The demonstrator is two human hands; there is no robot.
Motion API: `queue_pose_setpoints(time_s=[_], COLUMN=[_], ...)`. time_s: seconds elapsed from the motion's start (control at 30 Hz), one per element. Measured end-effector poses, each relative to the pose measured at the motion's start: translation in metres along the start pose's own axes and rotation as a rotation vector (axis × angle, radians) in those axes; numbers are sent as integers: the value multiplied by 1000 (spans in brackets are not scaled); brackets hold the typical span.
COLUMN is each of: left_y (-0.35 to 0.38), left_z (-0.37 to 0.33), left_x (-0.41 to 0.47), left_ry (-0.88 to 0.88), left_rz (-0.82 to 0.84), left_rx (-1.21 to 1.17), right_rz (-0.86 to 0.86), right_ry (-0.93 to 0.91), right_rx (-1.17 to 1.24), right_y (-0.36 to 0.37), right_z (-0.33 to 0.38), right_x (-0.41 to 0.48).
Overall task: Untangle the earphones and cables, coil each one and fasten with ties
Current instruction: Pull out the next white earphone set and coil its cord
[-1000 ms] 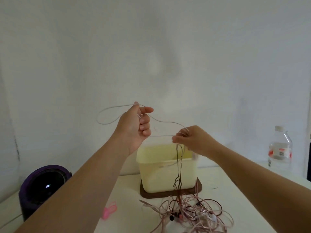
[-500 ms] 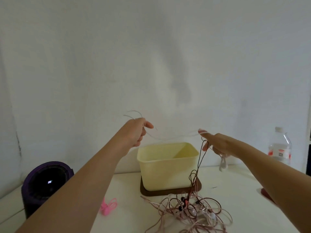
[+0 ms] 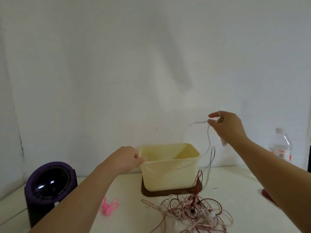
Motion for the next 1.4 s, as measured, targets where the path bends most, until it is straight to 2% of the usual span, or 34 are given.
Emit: queue_pose_setpoints(time_s=[0.07,0.23,0.37,0.43,0.6,0.8,0.9,1.03,1.13,1.33,1.4], left_y=[-1,-21,-40,-56,-85,-84,-81,-64,-50,-14,-8], left_z=[10,14,7,6,14,50,70,95,111,149,151], left_x=[0,-8,-11,-17,-46,-88,-100,-102,-105,-102,-99], left_ry=[-13,75,225,275,249,197,136,29,-18,-160,-165], left_rz=[-31,-197,-290,-384,-598,-685,-620,-399,-279,-34,-23], left_rx=[-36,-354,-781,-915,-780,-718,-633,-464,-395,-268,-241], right_rz=[-3,81,143,191,432,777,846,863,900,918,964], right_ry=[13,-22,-105,-145,-218,-235,-254,-287,-294,-272,-257], right_rx=[11,41,144,230,431,401,315,86,17,133,210], right_y=[-8,1,11,18,55,114,132,153,166,183,187], right_z=[-4,3,28,43,88,134,152,174,184,190,191], right_x=[-1,-1,-4,-7,-21,-58,-69,-78,-84,-88,-91])
Point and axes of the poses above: each hand's wrist, its own x-axis towards the middle knuckle, its own y-axis out of the palm, z = x × y, the point moved 9 cm from there along x, towards the middle knuckle, and after that the axes turned 14 degrees about z, right-handed, at the moved point
